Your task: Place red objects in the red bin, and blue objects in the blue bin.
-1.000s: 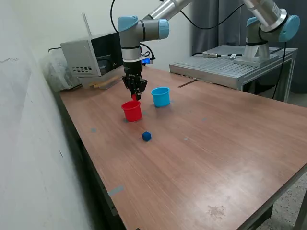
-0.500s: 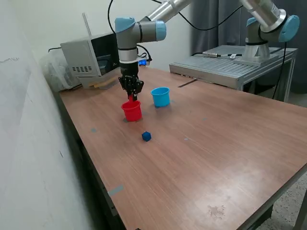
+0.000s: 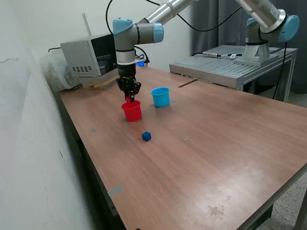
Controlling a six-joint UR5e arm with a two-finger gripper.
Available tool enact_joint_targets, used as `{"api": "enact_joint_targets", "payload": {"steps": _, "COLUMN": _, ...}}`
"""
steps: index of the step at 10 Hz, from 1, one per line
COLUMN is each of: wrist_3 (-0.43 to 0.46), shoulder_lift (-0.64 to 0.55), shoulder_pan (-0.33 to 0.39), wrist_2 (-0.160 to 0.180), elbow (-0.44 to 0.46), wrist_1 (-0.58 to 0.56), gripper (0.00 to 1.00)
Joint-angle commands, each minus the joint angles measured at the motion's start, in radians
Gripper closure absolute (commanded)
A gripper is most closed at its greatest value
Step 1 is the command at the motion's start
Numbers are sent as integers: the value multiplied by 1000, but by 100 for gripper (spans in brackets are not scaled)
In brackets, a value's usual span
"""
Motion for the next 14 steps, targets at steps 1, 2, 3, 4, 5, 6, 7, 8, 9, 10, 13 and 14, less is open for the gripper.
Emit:
{"api": "enact_joint_targets", "payload": {"steps": 1, "wrist_3": -7, "shoulder_lift": 5, "shoulder_pan": -22, "wrist_2": 0, "elbow": -10, "wrist_1": 0, "gripper": 100}}
{"api": "enact_joint_targets", "payload": {"steps": 2, "wrist_3": -7, "shoulder_lift": 5, "shoulder_pan": -31, "wrist_2": 0, "elbow": -7, "wrist_1": 0, "gripper": 100}}
{"api": "enact_joint_targets", "payload": {"steps": 3, "wrist_3": -7, "shoulder_lift": 5, "shoulder_pan": -33, "wrist_2": 0, "elbow": -5, "wrist_1": 0, "gripper": 100}}
{"api": "enact_joint_targets", "payload": {"steps": 4, "wrist_3": -7, "shoulder_lift": 5, "shoulder_pan": -33, "wrist_2": 0, "elbow": -5, "wrist_1": 0, "gripper": 100}}
{"api": "enact_joint_targets", "payload": {"steps": 5, "wrist_3": -7, "shoulder_lift": 5, "shoulder_pan": -33, "wrist_2": -2, "elbow": -2, "wrist_1": 0, "gripper": 100}}
{"api": "enact_joint_targets", "payload": {"steps": 6, "wrist_3": -7, "shoulder_lift": 5, "shoulder_pan": -33, "wrist_2": -2, "elbow": 3, "wrist_1": 0, "gripper": 100}}
{"api": "enact_joint_targets", "payload": {"steps": 7, "wrist_3": -7, "shoulder_lift": 5, "shoulder_pan": -31, "wrist_2": -2, "elbow": 4, "wrist_1": 0, "gripper": 100}}
{"api": "enact_joint_targets", "payload": {"steps": 8, "wrist_3": -7, "shoulder_lift": 5, "shoulder_pan": -31, "wrist_2": -3, "elbow": 4, "wrist_1": 0, "gripper": 0}}
{"api": "enact_joint_targets", "payload": {"steps": 9, "wrist_3": -7, "shoulder_lift": 5, "shoulder_pan": -31, "wrist_2": -5, "elbow": 4, "wrist_1": 0, "gripper": 0}}
{"api": "enact_joint_targets", "payload": {"steps": 10, "wrist_3": -5, "shoulder_lift": 5, "shoulder_pan": -31, "wrist_2": -11, "elbow": 4, "wrist_1": 0, "gripper": 0}}
{"api": "enact_joint_targets", "payload": {"steps": 13, "wrist_3": -1, "shoulder_lift": 0, "shoulder_pan": -31, "wrist_2": -14, "elbow": 4, "wrist_1": 0, "gripper": 0}}
{"api": "enact_joint_targets", "payload": {"steps": 14, "wrist_3": 4, "shoulder_lift": -9, "shoulder_pan": -28, "wrist_2": -14, "elbow": 7, "wrist_1": -2, "gripper": 0}}
